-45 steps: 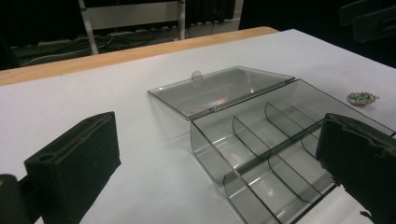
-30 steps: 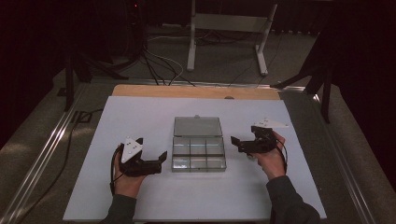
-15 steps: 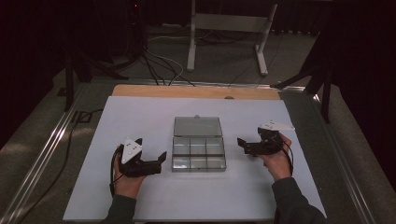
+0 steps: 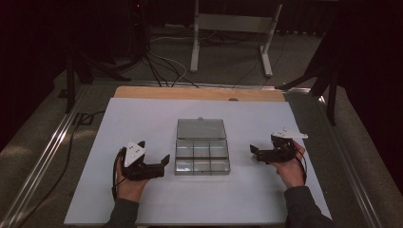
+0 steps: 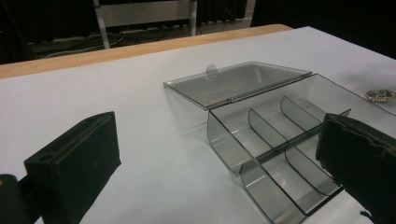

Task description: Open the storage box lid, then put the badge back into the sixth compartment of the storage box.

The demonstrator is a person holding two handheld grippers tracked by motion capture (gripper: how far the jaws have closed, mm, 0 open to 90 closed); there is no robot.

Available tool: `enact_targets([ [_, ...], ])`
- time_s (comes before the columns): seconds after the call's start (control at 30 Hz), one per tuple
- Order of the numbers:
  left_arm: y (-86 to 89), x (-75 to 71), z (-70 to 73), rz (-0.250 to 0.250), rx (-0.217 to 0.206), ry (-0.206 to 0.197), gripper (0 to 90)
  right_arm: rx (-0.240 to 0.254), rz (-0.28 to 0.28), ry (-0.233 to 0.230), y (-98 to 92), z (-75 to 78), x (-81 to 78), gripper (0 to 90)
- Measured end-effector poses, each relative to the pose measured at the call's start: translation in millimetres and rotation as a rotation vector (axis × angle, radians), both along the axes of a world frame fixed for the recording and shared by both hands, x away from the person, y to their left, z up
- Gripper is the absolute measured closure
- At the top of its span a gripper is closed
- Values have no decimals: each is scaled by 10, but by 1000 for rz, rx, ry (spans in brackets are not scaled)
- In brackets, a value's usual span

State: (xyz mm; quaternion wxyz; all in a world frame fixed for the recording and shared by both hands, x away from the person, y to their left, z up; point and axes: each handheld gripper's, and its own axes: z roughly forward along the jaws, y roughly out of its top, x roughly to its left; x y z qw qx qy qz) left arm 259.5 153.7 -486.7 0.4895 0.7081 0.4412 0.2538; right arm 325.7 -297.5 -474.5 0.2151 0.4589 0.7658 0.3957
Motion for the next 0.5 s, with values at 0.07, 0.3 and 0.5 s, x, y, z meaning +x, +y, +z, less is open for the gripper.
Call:
enact_targets([
  [0.07, 1, -1, -3, 0, 0, -1, 11, -5, -2, -8, -17, -2, -24, 4],
  [0.3, -5, -7, -1, 2, 2, -6, 12, -19, -26, 2, -76, -57, -59, 4],
  [0.5, -9, -7, -4, 2, 5, -4, 11, -55, -24, 31, -70, -111, -42, 5],
])
